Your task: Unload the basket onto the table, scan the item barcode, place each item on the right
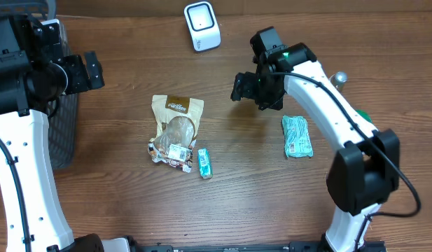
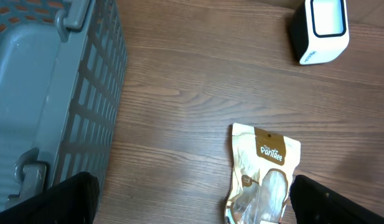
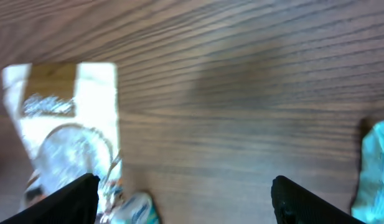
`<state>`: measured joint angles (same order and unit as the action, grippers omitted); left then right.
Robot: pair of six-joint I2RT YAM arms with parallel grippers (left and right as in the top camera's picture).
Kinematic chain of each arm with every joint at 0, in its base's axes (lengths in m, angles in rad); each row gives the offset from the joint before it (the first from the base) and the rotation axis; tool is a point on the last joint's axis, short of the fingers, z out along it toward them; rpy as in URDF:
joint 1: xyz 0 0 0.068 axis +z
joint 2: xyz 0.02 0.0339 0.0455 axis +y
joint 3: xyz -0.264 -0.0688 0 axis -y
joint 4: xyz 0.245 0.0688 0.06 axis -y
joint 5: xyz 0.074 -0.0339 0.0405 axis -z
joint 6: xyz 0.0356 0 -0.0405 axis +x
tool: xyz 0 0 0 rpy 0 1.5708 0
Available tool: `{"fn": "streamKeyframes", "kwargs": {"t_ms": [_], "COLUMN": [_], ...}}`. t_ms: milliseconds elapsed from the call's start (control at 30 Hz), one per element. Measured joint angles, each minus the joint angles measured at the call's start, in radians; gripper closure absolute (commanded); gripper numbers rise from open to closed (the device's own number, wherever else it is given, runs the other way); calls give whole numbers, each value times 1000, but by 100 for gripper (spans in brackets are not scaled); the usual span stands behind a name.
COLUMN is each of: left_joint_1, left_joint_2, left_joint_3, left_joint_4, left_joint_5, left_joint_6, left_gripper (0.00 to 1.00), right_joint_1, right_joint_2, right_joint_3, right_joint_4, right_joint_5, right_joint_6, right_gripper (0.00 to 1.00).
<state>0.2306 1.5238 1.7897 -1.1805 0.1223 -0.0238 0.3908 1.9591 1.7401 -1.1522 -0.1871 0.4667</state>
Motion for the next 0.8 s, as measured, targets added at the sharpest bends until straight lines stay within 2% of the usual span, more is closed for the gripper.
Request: {"fn": "streamKeyframes", "kwargs": {"t_ms": [300, 600, 700, 800], "left_joint_1": [0, 0, 0, 0], "left_joint_2": [0, 0, 0, 0], "left_joint_3": [0, 0, 0, 0], "left_joint_4": [0, 0, 0, 0], "left_joint_5": [0, 0, 0, 0], "left_joint_6": [0, 0, 0, 0], "left_gripper": [1, 1, 0, 0], "right_joint_1": [39, 144, 198, 252], "right_joint_2": [-179, -196, -196, -196], "right_joint_3": [16, 18, 18, 18], "right_joint_4": [-90, -90, -91, -95], "right_joint_5": [1, 76, 113, 153], "right_joint_6": [-43, -44, -33, -23], "right_gripper": [14, 13, 5, 3]}}
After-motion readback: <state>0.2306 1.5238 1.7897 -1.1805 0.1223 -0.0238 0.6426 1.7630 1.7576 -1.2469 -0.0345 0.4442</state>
